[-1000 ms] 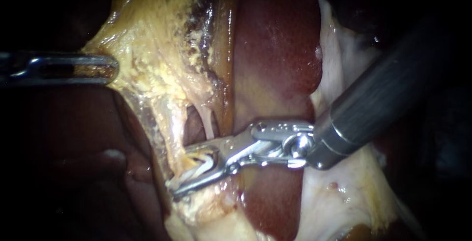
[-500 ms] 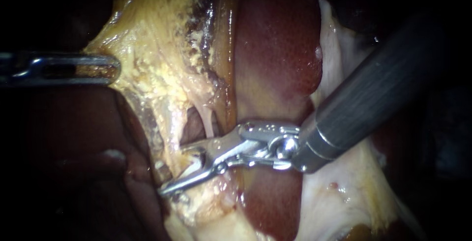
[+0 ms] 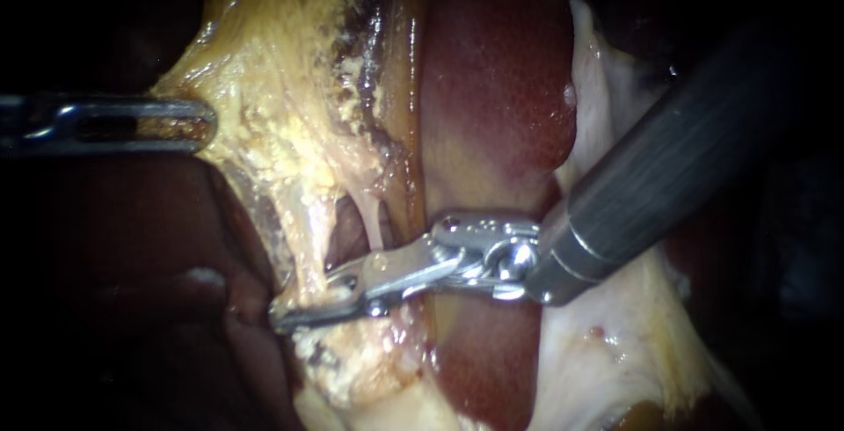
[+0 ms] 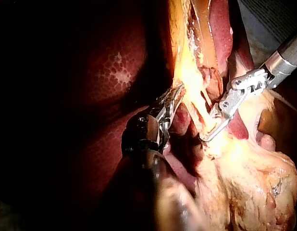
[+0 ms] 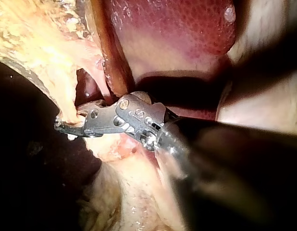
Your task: Clipping second clip left tube
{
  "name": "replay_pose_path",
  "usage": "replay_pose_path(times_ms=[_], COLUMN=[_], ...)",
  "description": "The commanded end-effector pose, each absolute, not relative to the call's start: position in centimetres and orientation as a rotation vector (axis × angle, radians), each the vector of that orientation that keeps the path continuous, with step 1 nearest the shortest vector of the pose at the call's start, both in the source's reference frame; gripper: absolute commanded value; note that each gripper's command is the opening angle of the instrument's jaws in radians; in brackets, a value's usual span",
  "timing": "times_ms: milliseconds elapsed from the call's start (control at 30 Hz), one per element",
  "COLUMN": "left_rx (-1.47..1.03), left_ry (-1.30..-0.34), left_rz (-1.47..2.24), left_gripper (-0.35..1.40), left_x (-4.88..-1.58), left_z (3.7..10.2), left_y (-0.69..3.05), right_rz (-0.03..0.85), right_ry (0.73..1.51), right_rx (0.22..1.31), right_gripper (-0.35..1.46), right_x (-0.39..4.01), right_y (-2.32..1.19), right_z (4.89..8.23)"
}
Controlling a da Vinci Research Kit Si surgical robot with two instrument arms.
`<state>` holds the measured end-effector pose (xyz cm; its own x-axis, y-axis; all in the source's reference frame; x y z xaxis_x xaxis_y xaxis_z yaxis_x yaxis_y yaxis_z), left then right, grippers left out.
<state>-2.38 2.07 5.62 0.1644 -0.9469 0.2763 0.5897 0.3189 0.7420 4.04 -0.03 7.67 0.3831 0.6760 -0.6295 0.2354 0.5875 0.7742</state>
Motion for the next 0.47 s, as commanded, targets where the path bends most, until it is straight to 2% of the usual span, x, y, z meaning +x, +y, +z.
replay_pose_path(times_ms=[33,467], left_rx=[0.535,0.535], left_ry=[-0.814,-0.814], left_rz=[-1.172,-1.172], left_gripper=[-0.35,-0.35], left_x=[-2.38,-2.38], left_z=[5.62,5.62], left_y=[2.07,2.08], right_rz=[0.342,0.337], right_ry=[1.183,1.185], right_rx=[0.944,0.941], right_gripper=[-0.35,-0.35], right_x=[4.03,4.03], right_y=[-0.03,-0.03], right_z=[7.68,7.67])
